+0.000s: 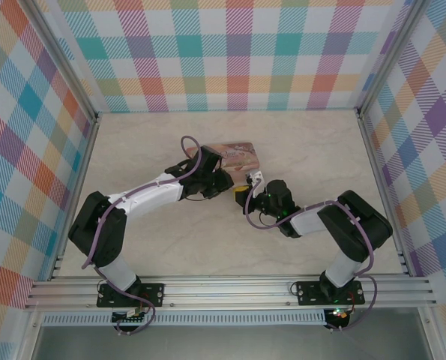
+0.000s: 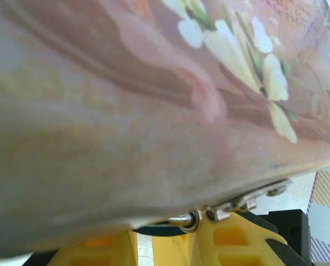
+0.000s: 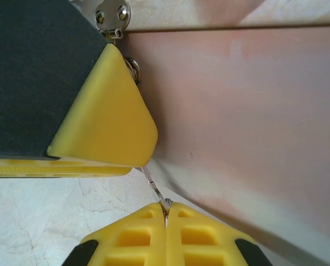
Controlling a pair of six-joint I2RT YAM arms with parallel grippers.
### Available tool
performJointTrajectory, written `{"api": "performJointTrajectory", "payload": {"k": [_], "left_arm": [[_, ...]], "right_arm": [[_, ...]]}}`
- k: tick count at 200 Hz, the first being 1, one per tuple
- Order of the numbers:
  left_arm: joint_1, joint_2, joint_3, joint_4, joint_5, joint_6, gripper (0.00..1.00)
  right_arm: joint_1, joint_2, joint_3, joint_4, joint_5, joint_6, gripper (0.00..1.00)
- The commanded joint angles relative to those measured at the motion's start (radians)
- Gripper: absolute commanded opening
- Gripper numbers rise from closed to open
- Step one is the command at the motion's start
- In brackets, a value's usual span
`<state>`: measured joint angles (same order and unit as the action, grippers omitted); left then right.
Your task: Unlock a padlock with a key
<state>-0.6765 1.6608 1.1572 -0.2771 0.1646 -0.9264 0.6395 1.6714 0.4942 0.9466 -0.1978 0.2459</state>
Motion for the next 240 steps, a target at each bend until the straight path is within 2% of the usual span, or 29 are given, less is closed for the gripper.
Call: {"api": "performJointTrajectory", "payload": {"k": [1, 127, 240], "left_arm": [[0.0, -0.035, 0.022, 0.009, 0.058, 0.024, 0.07], [-0.001, -0.018, 0.01, 0.025, 0.067, 0.01, 0.06], [-0.001, 0.12, -0.007, 0.117, 0.102, -0.023, 0.06]], "right_arm": [[-0.001, -0.021, 0.049, 0.065, -0.056, -0.004, 0.01], [-0.004, -0.007, 0.103, 0.111, -0.143, 0.076, 0.01], [-0.004, 0.101, 0.028, 0.246, -0.069, 0.189, 0.0]]}}
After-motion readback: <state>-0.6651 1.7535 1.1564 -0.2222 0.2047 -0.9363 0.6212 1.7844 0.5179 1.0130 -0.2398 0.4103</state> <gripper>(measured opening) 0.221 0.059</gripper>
